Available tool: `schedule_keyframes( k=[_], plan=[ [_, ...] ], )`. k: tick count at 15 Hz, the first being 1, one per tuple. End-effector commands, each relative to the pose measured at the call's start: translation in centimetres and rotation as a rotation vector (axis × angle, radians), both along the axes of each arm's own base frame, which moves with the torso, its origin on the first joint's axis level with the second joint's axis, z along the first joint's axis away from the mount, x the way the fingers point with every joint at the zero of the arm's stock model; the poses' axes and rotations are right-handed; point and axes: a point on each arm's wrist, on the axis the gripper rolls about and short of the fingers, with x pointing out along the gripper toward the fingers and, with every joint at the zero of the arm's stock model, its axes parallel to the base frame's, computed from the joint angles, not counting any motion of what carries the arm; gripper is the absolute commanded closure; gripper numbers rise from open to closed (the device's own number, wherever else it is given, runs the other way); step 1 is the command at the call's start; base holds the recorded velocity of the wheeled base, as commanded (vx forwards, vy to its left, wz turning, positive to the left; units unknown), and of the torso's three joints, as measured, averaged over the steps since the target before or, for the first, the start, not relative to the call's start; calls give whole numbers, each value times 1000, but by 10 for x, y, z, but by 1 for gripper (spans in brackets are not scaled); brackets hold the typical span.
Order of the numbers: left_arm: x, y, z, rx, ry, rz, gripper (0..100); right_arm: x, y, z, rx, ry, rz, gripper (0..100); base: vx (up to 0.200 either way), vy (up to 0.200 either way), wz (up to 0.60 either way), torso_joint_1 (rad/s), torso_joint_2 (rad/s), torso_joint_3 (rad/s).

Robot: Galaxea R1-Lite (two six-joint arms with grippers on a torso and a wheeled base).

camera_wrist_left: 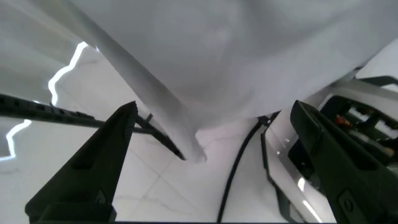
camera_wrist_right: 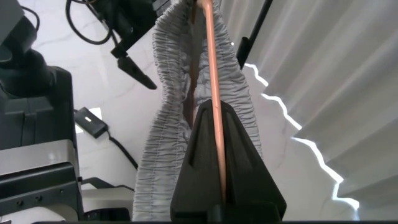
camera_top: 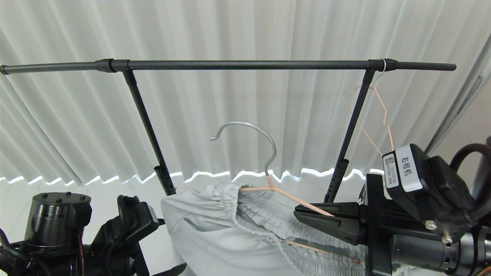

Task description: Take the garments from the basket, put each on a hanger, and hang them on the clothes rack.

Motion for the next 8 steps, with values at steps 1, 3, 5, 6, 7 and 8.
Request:
schedule_keyframes(
  k=[1, 3, 5, 6, 7, 8],
  plan=[
    [0, 0, 1, -15, 7, 15, 0, -1, 1, 0, 1, -1, 7, 100, 0, 0, 0, 0, 0, 0],
    [0, 1, 1, -33, 23, 34, 0, -1, 1, 0, 1, -1, 6, 100, 0, 0, 0, 0, 0, 0],
    [0, 1, 2, -36, 21, 36, 100, -1, 1, 0, 1, -1, 6, 100, 0, 0, 0, 0, 0, 0],
    [0, 1, 1, -35, 23, 36, 100, -1, 1, 0, 1, -1, 6, 100, 0, 0, 0, 0, 0, 0],
    [0, 1, 1, -35, 23, 37, 100, -1, 1, 0, 1, -1, 6, 100, 0, 0, 0, 0, 0, 0],
    [1, 2, 1, -36, 23, 46, 100, -1, 1, 0, 0, -1, 6, 100, 0, 0, 0, 0, 0, 0]
  ],
)
